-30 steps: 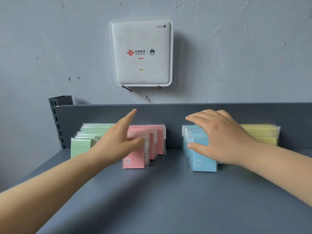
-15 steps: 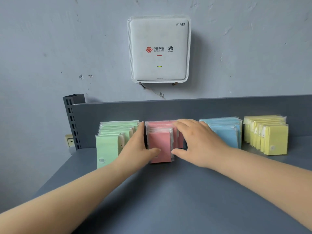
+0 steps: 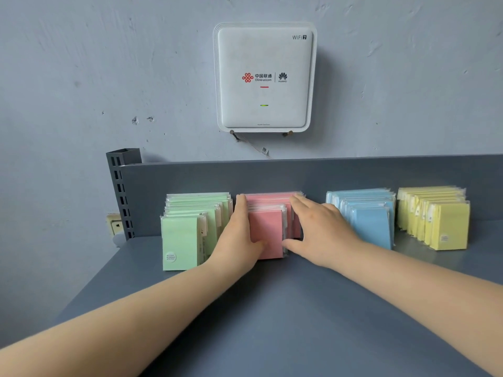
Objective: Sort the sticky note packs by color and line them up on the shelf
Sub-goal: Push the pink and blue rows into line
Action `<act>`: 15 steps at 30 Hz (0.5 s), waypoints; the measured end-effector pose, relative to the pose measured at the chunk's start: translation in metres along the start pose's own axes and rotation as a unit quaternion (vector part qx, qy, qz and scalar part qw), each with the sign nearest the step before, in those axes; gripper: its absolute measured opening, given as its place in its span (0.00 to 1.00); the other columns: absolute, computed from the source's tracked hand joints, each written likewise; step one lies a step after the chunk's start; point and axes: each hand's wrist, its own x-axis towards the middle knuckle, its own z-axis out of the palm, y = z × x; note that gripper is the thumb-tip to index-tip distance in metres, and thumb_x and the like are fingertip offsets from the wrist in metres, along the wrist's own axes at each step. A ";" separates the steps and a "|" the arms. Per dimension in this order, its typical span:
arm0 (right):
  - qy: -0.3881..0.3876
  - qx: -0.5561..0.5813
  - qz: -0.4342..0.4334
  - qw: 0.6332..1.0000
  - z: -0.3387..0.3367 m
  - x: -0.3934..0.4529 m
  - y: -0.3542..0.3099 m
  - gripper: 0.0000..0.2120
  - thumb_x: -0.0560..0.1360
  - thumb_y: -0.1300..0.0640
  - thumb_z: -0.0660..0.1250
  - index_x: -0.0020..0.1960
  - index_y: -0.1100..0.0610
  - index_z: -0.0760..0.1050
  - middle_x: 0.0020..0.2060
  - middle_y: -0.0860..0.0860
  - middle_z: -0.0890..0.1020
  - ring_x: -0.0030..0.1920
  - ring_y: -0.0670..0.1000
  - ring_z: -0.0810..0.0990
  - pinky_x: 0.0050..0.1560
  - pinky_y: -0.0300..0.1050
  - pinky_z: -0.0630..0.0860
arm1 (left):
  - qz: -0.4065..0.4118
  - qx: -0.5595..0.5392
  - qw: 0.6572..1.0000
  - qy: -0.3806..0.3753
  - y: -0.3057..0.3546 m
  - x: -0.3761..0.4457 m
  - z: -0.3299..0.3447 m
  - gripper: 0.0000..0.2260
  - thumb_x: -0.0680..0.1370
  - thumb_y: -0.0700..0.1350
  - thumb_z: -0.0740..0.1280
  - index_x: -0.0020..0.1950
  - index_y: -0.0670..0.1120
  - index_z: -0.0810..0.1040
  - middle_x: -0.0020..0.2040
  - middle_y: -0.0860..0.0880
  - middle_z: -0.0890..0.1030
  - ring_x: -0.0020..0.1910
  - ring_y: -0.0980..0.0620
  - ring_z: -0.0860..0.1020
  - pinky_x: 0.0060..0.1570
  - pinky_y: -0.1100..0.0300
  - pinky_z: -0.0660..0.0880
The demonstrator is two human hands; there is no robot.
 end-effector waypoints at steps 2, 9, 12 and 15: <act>0.001 0.001 0.000 1.000 0.002 0.001 0.001 0.39 0.73 0.43 0.65 0.75 0.57 0.53 0.75 0.50 0.57 0.74 0.48 0.57 0.70 0.44 0.56 | -0.002 -0.003 1.000 0.007 -0.001 0.001 0.001 0.40 0.74 0.35 0.64 0.77 0.49 0.42 0.45 0.53 0.71 0.35 0.59 0.69 0.28 0.77 0.66; 0.015 0.017 -0.016 1.000 -0.001 -0.003 0.004 0.42 0.72 0.41 0.65 0.77 0.55 0.48 0.76 0.48 0.52 0.76 0.46 0.52 0.72 0.43 0.51 | -0.012 -0.053 0.998 0.018 0.002 -0.001 0.000 0.44 0.71 0.38 0.70 0.77 0.47 0.44 0.63 0.60 0.70 0.55 0.57 0.71 0.39 0.75 0.67; 0.029 0.005 -0.052 0.998 0.000 -0.007 0.000 0.40 0.73 0.44 0.65 0.76 0.54 0.48 0.76 0.47 0.53 0.75 0.46 0.52 0.72 0.42 0.50 | -0.015 -0.075 0.997 0.011 0.007 -0.001 0.002 0.47 0.69 0.40 0.73 0.77 0.46 0.44 0.70 0.59 0.63 0.64 0.63 0.63 0.46 0.79 0.58; 0.033 0.015 -0.075 0.997 0.001 -0.008 -0.003 0.36 0.73 0.48 0.66 0.76 0.54 0.53 0.75 0.47 0.58 0.74 0.48 0.57 0.71 0.43 0.52 | -0.022 -0.073 0.997 0.013 0.007 0.003 0.004 0.46 0.70 0.38 0.71 0.77 0.46 0.43 0.73 0.54 0.61 0.63 0.62 0.63 0.47 0.77 0.59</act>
